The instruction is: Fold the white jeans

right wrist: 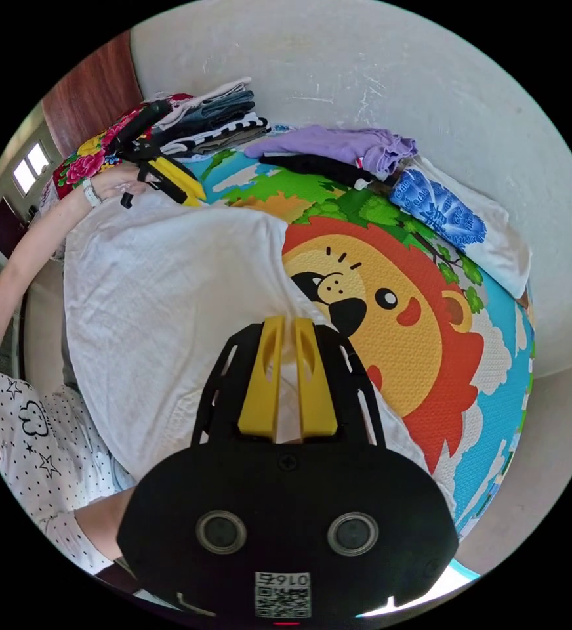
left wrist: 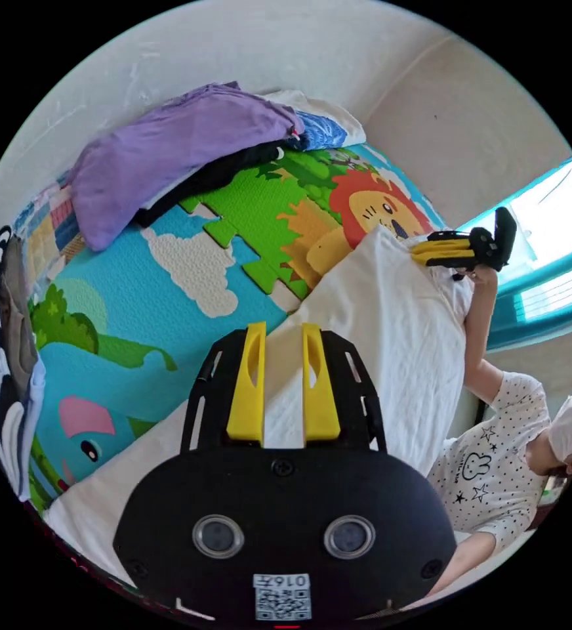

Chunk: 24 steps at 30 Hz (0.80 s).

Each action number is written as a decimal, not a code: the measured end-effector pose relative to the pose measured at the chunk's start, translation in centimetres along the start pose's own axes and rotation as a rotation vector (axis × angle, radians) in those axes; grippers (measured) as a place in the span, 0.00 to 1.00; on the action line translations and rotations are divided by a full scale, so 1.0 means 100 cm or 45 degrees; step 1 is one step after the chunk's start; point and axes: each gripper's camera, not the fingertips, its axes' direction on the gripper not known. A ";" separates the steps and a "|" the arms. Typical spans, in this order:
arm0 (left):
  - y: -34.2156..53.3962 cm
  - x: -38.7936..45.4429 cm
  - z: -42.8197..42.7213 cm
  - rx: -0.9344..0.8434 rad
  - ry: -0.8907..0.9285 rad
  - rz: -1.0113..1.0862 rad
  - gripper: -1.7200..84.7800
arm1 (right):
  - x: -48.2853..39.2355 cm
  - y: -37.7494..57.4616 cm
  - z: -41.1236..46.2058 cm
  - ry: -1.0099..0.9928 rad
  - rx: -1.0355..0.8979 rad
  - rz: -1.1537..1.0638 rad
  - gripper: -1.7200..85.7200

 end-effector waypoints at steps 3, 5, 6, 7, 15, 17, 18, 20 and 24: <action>0.020 0.020 -0.026 0.096 -0.040 0.159 0.01 | -0.010 -0.003 0.003 0.008 -0.001 -0.006 0.04; 0.039 0.035 -0.041 0.125 -0.007 0.256 0.01 | -0.018 -0.004 0.005 0.001 0.003 -0.002 0.04; 0.053 0.046 -0.045 0.106 0.003 0.324 0.01 | -0.019 -0.004 0.005 -0.001 0.004 -0.002 0.04; 0.060 0.051 -0.047 0.099 -0.002 0.350 0.01 | -0.024 -0.004 0.005 -0.001 0.008 -0.004 0.04; 0.147 0.128 -0.028 0.106 -0.406 0.592 0.01 | -0.100 0.000 -0.043 0.084 0.588 -0.178 0.03; 0.160 0.143 -0.020 0.064 -0.456 0.685 0.01 | -0.145 -0.007 -0.044 0.118 0.780 -0.280 0.02; 0.168 0.154 -0.018 0.038 -0.394 0.754 0.01 | -0.156 -0.013 -0.040 0.137 0.775 -0.295 0.02; 0.181 0.171 -0.017 0.021 -0.368 0.837 0.01 | -0.201 -0.038 -0.008 0.241 0.598 -0.417 0.02; 0.194 0.183 -0.032 0.066 -0.578 0.860 0.01 | -0.248 -0.059 0.054 0.449 0.164 -0.610 0.02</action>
